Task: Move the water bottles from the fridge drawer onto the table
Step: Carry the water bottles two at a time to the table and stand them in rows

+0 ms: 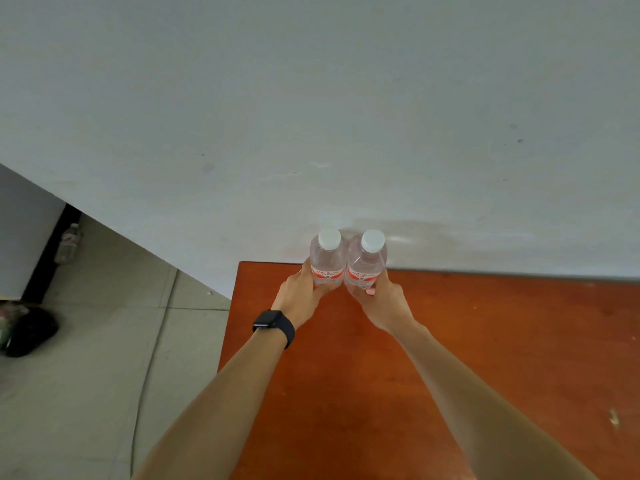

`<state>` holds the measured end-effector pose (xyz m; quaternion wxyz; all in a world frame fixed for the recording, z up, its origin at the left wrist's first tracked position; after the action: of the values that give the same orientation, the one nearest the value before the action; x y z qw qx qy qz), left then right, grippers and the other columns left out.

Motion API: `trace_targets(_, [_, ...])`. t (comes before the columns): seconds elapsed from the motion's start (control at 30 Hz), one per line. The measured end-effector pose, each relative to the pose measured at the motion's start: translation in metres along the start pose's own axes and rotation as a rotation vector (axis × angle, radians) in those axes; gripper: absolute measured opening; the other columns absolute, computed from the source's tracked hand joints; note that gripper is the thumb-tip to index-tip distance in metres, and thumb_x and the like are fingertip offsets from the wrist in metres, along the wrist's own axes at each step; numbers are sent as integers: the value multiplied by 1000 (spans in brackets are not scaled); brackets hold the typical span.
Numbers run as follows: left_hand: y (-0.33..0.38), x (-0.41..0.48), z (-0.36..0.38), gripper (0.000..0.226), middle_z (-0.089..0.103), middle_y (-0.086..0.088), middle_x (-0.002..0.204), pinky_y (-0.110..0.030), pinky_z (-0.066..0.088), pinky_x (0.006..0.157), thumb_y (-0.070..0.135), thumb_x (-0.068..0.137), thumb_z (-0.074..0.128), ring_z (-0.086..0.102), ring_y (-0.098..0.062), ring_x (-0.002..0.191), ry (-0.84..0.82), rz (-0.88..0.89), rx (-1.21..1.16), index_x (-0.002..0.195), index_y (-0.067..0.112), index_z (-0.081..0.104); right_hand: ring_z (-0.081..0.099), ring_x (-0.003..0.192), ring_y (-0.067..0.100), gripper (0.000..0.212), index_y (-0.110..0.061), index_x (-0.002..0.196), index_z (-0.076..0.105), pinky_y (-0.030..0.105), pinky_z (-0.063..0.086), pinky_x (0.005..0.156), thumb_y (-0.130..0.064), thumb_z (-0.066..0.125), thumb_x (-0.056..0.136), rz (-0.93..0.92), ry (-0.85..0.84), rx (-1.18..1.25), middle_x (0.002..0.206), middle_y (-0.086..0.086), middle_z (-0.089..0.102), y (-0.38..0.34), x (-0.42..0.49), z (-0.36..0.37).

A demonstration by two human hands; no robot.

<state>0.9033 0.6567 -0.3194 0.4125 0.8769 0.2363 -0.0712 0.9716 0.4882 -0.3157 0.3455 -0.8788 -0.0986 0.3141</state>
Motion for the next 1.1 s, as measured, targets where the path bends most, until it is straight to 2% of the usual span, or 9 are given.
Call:
trace_targets(0.1, [-1,1,2,60,69,1,121,-38,59,86,49,93,64,69,-22,105,-26,-15,-15,142,24,39,63,115,23,74,-23,153,23,26,48,80,-44,62,94,-2,-10,6,132,3,62,-1,1,1])
trace_targets(0.17, [-1,-1,3,67,65,2,131,-31,53,90,45,90,70,65,-21,116,-40,-44,-72,145,26,37,58,124,23,83,-21,155,18,29,49,90,-40,68,91,8,-50,19,140,2,57,1,-3,2])
trace_targets(0.27, [-9,-12,2,94,53,-5,146,-40,50,100,40,83,79,54,-28,131,-16,-188,-144,155,21,22,51,132,25,96,-24,158,8,40,49,103,-41,71,88,78,-72,13,152,7,44,16,-18,-6])
trace_targets(0.37, [-14,-36,14,89,48,-14,148,-40,50,99,37,87,75,53,-32,130,-90,-338,-25,155,12,24,48,135,22,80,-25,156,20,37,53,98,-40,65,92,106,-38,31,153,4,43,37,-50,-22])
trace_targets(0.47, [7,-69,36,72,54,-11,141,-39,53,97,43,91,66,59,-29,121,-200,-324,92,149,15,34,49,133,14,58,-30,147,39,26,50,92,-43,61,95,87,-2,79,148,-2,50,61,-102,-43])
trace_targets(0.63, [96,-127,104,54,52,-8,142,-41,50,99,43,98,54,55,-28,125,-328,-32,301,147,24,40,49,130,6,39,-33,137,53,24,40,104,-41,54,99,14,105,3,137,-17,54,114,-217,-99])
trace_targets(0.77, [190,-188,185,48,46,-6,149,-42,47,104,44,101,48,46,-27,134,-427,226,452,146,27,45,51,130,10,33,-32,131,60,30,39,109,-33,57,99,39,311,-112,131,-18,55,180,-326,-163])
trace_targets(0.97, [355,-332,321,46,50,-1,148,-43,38,113,43,102,45,43,-24,138,-505,710,592,144,26,48,48,132,23,32,-35,126,66,39,38,111,-40,56,96,251,769,-166,133,-9,61,301,-532,-255])
trace_targets(1.1, [457,-460,404,45,49,2,149,-44,31,116,42,101,47,40,-21,139,-519,1075,628,144,29,50,38,139,19,37,-38,133,60,37,34,112,-47,50,98,433,985,-155,140,-14,55,372,-683,-287])
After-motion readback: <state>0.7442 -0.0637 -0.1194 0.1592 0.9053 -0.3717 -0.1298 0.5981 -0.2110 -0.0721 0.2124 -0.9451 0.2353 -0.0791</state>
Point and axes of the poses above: each hand's wrist, its own x-axis towards the middle knuckle, its own z-axis out of the palm, y = z × x, the point moved 9 cm from there along x, towards the middle knuckle
